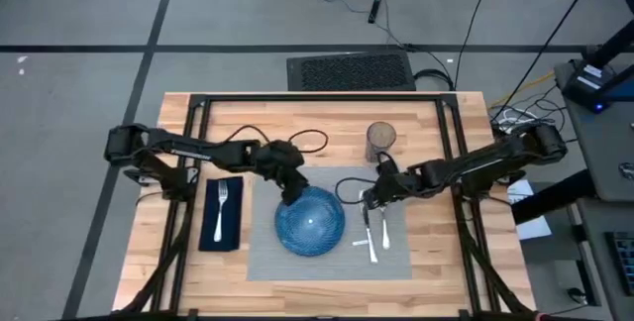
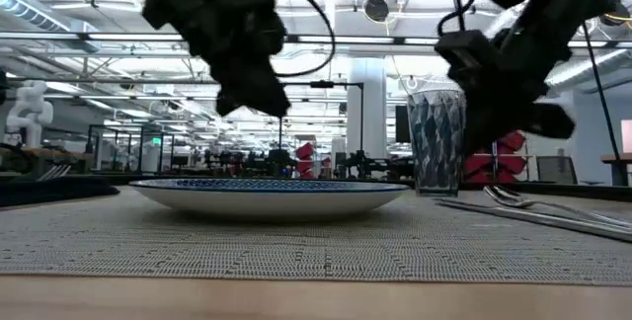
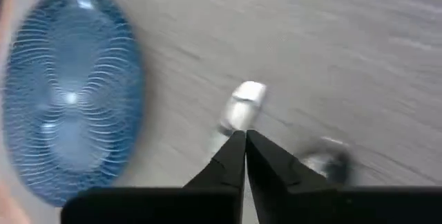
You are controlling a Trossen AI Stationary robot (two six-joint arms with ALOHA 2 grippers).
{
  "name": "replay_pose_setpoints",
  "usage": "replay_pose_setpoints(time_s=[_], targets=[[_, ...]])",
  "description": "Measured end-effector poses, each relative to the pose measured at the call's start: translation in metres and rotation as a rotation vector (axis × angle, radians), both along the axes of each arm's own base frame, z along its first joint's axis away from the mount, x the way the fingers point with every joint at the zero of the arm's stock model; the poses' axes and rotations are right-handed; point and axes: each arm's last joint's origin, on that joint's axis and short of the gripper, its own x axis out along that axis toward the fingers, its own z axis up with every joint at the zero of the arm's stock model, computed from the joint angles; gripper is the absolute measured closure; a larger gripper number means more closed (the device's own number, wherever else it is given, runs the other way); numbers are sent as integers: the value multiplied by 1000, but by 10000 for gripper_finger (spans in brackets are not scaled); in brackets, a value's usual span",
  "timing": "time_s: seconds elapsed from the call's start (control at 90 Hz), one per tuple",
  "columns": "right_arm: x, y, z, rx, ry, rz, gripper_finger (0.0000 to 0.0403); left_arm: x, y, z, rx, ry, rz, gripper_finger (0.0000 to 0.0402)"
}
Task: Set table place
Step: Adjust the gray placemat
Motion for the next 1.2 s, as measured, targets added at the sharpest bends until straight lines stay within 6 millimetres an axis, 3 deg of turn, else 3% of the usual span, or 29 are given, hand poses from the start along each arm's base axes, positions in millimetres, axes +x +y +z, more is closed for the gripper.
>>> replay_pose_setpoints(time_s=[0.2, 0.722, 0.889, 1.2], targets=[[-15, 6, -4, 27, 137, 13, 403, 30, 0, -11, -20, 41, -99, 341], [-21, 39, -17, 46, 180, -22, 403, 44, 5, -9, -13, 20, -152, 341], [-19, 50, -13, 75, 108, -1, 403, 30, 6, -14, -35, 175, -147, 341], [-18, 58, -13, 97, 65, -12, 403, -16, 2, -44, 98, 654, -136, 341]])
